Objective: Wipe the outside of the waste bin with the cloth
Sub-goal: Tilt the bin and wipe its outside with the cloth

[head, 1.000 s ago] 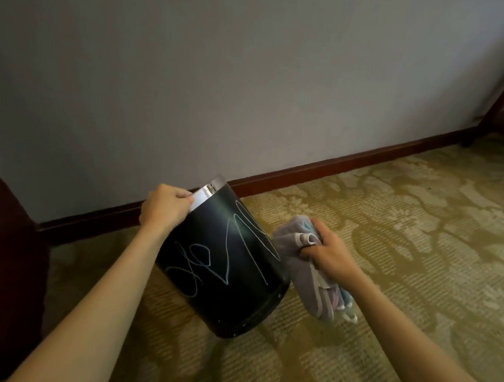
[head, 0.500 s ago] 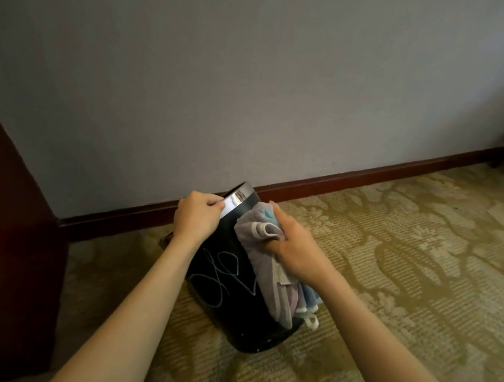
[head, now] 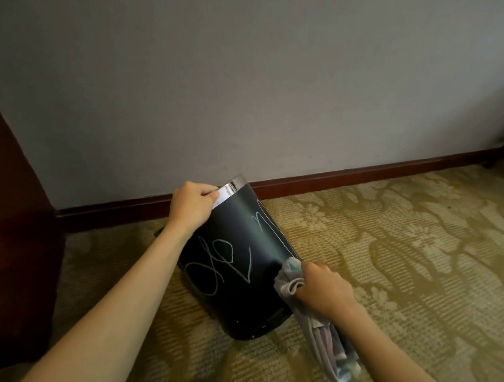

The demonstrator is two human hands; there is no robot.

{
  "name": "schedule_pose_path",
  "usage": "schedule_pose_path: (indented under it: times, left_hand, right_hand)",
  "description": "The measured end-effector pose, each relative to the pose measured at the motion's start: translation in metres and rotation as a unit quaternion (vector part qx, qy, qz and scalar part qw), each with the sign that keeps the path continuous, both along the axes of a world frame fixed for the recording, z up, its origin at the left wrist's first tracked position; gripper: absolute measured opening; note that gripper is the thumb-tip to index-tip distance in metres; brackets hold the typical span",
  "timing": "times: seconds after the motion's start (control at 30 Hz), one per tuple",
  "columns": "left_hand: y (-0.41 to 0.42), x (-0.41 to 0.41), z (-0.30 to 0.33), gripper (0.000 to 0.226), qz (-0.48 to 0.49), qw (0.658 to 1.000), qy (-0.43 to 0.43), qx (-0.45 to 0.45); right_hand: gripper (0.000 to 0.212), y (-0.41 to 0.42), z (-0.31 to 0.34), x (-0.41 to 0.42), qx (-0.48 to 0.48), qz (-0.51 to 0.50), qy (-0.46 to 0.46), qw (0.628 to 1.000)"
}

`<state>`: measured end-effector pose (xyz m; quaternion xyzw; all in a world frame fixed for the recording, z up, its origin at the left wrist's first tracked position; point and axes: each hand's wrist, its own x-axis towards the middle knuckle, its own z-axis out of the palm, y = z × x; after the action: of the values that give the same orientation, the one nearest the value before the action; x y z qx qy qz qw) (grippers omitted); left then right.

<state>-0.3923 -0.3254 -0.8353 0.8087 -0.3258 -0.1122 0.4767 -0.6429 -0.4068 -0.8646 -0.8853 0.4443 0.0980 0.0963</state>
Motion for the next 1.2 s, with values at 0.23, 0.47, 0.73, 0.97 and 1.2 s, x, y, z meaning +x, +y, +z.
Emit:
schedule_pose_path:
  times: [0.23, 0.47, 0.73, 0.97, 1.2]
  left_hand:
    - [0.004, -0.021, 0.005, 0.025, -0.114, 0.992, -0.054, 0.005]
    - [0.038, 0.007, -0.021, 0.031, -0.128, 0.99, -0.03, 0.041]
    - [0.044, 0.005, -0.031, 0.03, -0.095, 0.994, 0.008, -0.047]
    - [0.025, -0.013, -0.026, 0.027, -0.077, 0.994, -0.015, -0.073]
    - [0.024, -0.016, -0.031, 0.016, -0.107, 0.991, -0.045, -0.066]
  right_hand:
    - [0.031, -0.003, -0.005, -0.009, -0.009, -0.027, 0.017, 0.999]
    - [0.024, -0.016, -0.015, -0.023, 0.044, -0.101, -0.089, 0.99]
    - [0.027, -0.025, -0.017, -0.023, 0.071, -0.134, -0.13, 0.98]
    - [0.05, -0.02, -0.024, -0.036, 0.082, -0.196, -0.17, 0.962]
    - [0.05, -0.03, -0.025, -0.044, 0.115, -0.235, -0.197, 0.945]
